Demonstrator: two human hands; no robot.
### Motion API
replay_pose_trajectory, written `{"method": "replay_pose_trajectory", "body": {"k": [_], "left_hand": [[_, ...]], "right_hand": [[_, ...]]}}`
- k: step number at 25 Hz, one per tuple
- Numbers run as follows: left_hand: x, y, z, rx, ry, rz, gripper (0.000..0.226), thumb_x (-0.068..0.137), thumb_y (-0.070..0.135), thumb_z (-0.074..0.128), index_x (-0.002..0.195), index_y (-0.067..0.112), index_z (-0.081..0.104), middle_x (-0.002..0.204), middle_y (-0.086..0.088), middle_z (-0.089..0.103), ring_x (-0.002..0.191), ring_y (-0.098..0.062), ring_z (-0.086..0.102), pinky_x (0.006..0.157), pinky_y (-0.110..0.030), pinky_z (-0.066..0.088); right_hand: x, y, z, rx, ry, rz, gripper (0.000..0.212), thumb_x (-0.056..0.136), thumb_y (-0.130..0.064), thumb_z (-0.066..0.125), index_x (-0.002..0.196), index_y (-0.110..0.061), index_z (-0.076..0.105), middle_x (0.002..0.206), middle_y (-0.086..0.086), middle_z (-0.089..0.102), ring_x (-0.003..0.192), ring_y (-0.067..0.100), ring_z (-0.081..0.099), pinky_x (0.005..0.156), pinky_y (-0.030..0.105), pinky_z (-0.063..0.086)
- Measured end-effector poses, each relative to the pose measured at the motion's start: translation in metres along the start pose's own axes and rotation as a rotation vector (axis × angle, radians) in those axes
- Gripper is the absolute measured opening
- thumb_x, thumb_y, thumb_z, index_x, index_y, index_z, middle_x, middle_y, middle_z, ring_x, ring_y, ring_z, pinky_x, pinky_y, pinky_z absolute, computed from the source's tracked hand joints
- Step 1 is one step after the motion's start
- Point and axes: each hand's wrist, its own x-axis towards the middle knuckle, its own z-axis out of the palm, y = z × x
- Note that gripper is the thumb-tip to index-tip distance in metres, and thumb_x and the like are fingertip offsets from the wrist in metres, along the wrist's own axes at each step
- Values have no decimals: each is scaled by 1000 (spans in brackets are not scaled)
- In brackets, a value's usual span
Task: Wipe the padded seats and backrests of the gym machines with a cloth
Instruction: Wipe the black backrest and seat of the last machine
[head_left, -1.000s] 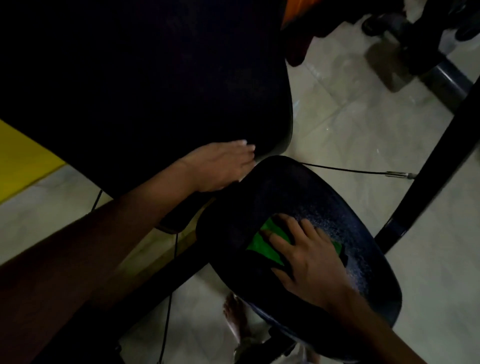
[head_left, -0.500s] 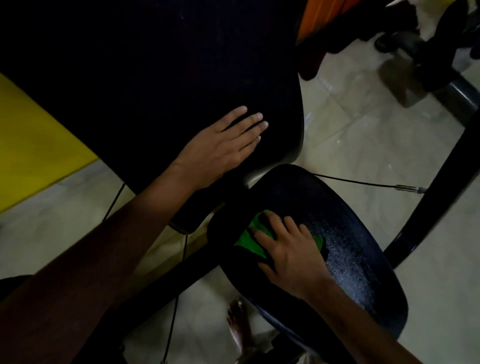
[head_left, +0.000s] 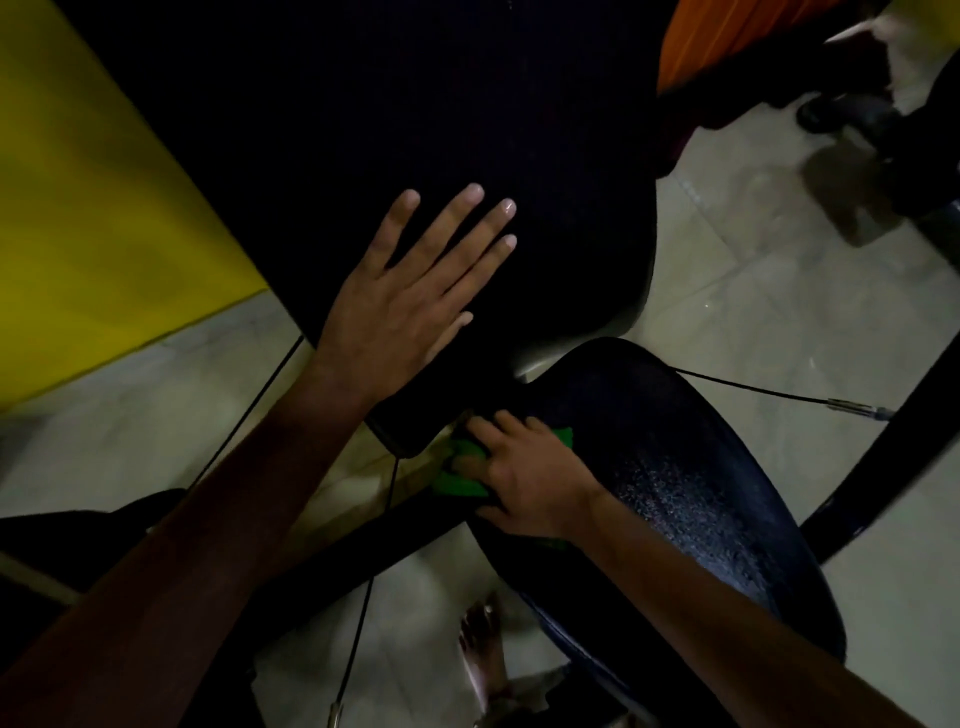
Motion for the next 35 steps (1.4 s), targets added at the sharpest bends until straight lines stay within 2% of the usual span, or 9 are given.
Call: {"method": "replay_pose_trajectory", "body": {"k": [5,11,13,17,23,26,29,32,35], "left_hand": [[-2,-6,2,6,25,-9,80,94,55,35,153,15,0,161,-6,3,146,-27,9,110,-53,-6],[-1,-1,-9,-76,-32,-122,87,90,55,44,153,17,-3,160,-9,-1,146,-27,5,110,-50,-11],[1,-3,-16,-161,-65,-178,91,88,55,48,152,18,-4,160,-9,-2,147,-28,5,112,-52,-10],[0,1,-28,-120,-74,-300,95,83,59,54,153,20,2,160,-9,9,145,-31,16,109,-59,14],[-19,26,-36,-528,-144,-323,75,89,33,54,151,16,16,159,-11,10,146,-33,9,116,-53,8],[-39,76,-37,-1020,-280,-197,61,95,22,53,150,16,26,158,-6,19,146,-22,15,118,-42,18],[-62,122,-34,-1415,-492,-173,54,100,29,46,149,21,28,158,1,21,146,-14,15,117,-38,21],[-78,153,-31,-1389,-425,-195,52,100,41,30,149,21,28,158,-1,19,146,-17,12,119,-39,10],[-81,161,-30,-1305,-371,-206,54,99,40,18,149,19,28,158,-2,21,146,-19,14,118,-38,10]], "right_hand": [[36,0,-5,22,-13,261,56,88,-50,51,139,-32,39,140,9,32,119,31,35,89,41,37],[-32,-8,6,-1,54,-135,53,57,-53,72,105,-32,65,117,4,54,94,26,50,66,36,48],[-26,-7,4,5,13,-114,54,66,-52,69,115,-30,62,126,4,49,103,28,48,75,40,48],[29,-11,-6,6,-27,53,56,85,-46,57,137,-33,42,145,6,28,126,32,32,95,43,37],[-64,-3,6,-32,61,-228,56,59,-53,73,110,-32,64,122,2,51,98,24,42,71,37,47],[-76,0,8,-55,12,-286,56,53,-54,77,104,-35,66,120,0,55,95,23,48,67,34,48],[-85,-4,7,-27,19,-235,55,54,-53,77,106,-35,67,123,0,55,96,25,51,69,35,47],[-125,-7,12,-36,-21,-348,57,53,-56,73,107,-38,65,126,-3,52,99,21,43,72,33,47],[-119,-7,10,-52,-37,-389,58,53,-56,75,108,-38,65,124,-2,54,97,21,45,70,32,46]]}}
